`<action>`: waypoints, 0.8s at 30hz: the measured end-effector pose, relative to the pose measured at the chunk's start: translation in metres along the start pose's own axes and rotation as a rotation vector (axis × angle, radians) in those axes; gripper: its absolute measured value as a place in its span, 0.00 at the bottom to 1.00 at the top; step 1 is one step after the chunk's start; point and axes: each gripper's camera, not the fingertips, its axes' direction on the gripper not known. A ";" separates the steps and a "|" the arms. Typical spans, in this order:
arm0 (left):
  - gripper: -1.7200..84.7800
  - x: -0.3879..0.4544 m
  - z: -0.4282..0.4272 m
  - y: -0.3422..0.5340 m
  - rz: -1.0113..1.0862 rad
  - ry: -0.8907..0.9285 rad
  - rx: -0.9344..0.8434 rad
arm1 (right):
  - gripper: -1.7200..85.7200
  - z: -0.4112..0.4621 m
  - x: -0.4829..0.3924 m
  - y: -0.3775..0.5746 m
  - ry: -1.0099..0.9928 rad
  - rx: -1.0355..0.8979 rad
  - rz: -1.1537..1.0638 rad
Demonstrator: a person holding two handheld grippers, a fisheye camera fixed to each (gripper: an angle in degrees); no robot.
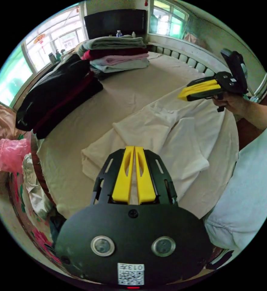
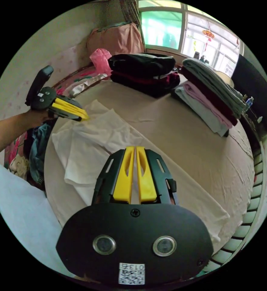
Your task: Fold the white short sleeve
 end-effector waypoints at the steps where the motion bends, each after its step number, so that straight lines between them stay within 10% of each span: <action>1: 0.02 0.003 0.008 -0.001 0.032 0.009 -0.023 | 0.02 0.003 -0.004 -0.003 -0.009 0.002 -0.008; 24: 0.13 -0.070 -0.004 0.035 -0.119 0.208 0.006 | 0.07 0.064 0.009 -0.063 -0.049 -0.138 0.174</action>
